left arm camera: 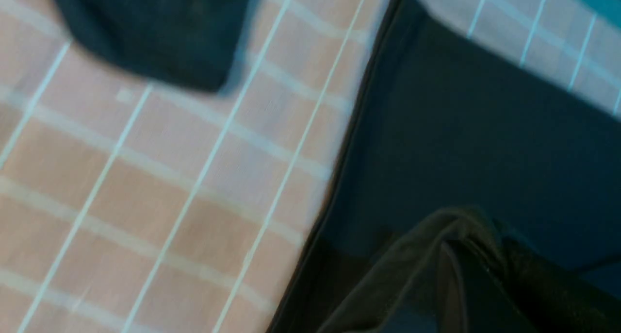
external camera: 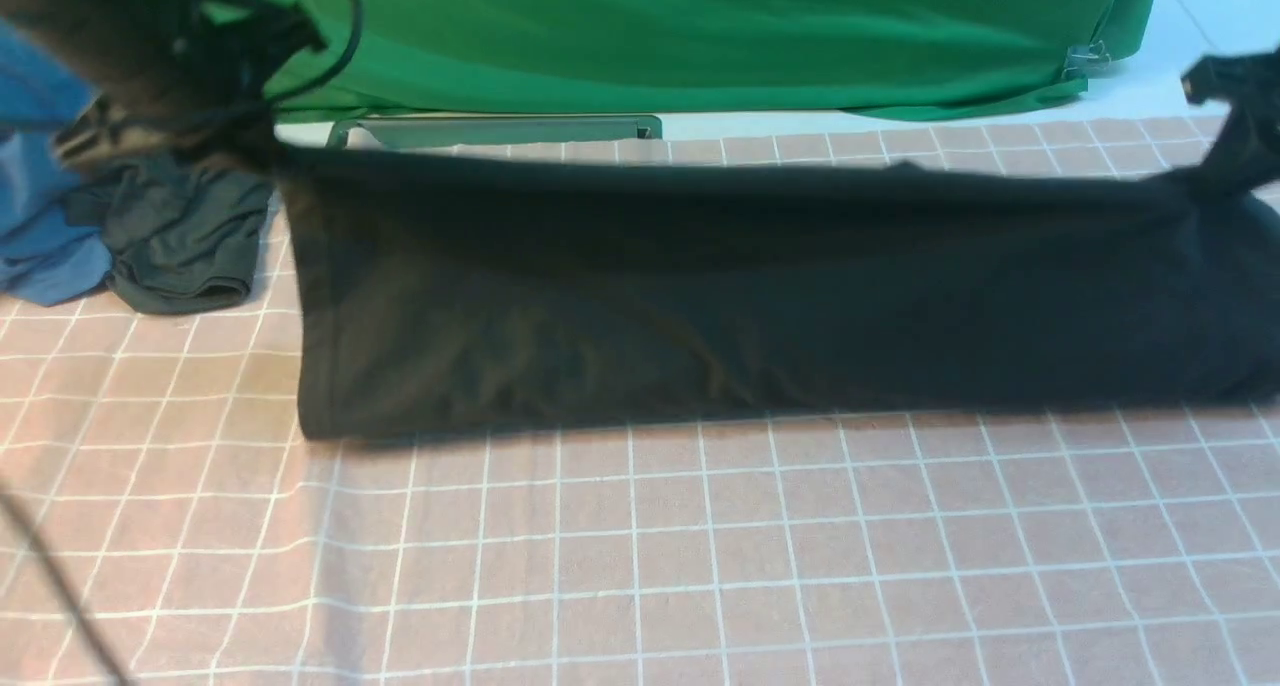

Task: Fold a long-sleeved shirt over a pink coffee tablecloth.
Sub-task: 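Fold the black garment in half by bringing its near edge over to the far edge, then pull the folded dark garment lengthwise by its ends to straighten it flat on the table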

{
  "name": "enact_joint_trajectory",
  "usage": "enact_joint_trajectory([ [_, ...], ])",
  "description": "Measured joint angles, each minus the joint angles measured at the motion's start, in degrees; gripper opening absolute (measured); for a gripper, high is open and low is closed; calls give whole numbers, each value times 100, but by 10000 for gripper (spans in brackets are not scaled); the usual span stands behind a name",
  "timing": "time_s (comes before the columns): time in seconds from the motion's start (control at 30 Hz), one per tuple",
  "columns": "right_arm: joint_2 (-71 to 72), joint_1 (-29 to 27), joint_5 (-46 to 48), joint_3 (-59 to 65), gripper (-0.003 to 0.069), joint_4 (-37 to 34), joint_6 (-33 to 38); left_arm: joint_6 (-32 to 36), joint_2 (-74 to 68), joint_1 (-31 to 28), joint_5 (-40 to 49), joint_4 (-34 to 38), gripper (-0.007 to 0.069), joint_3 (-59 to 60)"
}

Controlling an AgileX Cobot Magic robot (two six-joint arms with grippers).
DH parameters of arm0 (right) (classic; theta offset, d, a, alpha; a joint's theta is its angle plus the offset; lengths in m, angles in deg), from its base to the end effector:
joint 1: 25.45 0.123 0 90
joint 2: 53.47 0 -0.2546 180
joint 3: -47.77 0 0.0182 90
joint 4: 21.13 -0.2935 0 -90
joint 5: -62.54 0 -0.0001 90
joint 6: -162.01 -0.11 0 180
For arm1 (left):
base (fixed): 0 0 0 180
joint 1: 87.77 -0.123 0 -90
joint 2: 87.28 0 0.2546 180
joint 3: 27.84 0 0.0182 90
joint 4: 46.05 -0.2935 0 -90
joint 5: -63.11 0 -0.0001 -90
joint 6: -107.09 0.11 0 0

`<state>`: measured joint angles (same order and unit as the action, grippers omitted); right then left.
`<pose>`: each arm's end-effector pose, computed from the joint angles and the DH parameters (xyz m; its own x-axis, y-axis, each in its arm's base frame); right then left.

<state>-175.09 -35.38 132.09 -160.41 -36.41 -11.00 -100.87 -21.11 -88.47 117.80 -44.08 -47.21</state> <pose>0.4576 -0.0525 0.2388 -0.9406 0.1383 -0.3101 0.0680 0.9715 0.2270 0.4532 0.0024 0.2568 -0.7510 -0.4953 -0.4366 -0.4155 0.8684 -0.2705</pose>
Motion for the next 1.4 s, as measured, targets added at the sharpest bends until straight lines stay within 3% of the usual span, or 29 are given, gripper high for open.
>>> enact_joint_trajectory([
  [0.3, -1559, 142, -101, -1346, 45, 41, -81, 0, -2005, 0, 537, -69, 33, -2228],
  [0.63, -1911, 402, -1124, -1399, 55, 164, -28, 12, -2681, 0, 354, -306, 35, -2587],
  [0.73, -1913, 445, -1321, -1399, 96, 232, 11, 19, -2713, 5, 119, -334, 65, -2598],
  [0.87, -1918, 458, -1527, -1399, 202, 284, 35, 26, -2719, 5, -291, -527, 158, -2621],
  [1.0, -1912, 458, -1341, -1493, 284, 307, 38, 120, -2646, 5, -59, -607, 238, -2670],
  [1.07, -1828, 463, -861, -1622, 263, 315, 83, 413, -2524, 5, 256, -600, 244, -2676],
  [1.13, -1676, 478, -389, -1721, 197, 315, 234, 744, -2381, 11, 621, -493, 210, -2676],
  [1.23, -1242, 523, -79, -1764, 60, 367, 413, 1142, -2011, 98, 1085, -251, 86, -2681],
  [1.4, -635, 489, -39, -1578, 38, 639, 291, 1355, -1337, 363, 1351, -153, 12, -2281],
])
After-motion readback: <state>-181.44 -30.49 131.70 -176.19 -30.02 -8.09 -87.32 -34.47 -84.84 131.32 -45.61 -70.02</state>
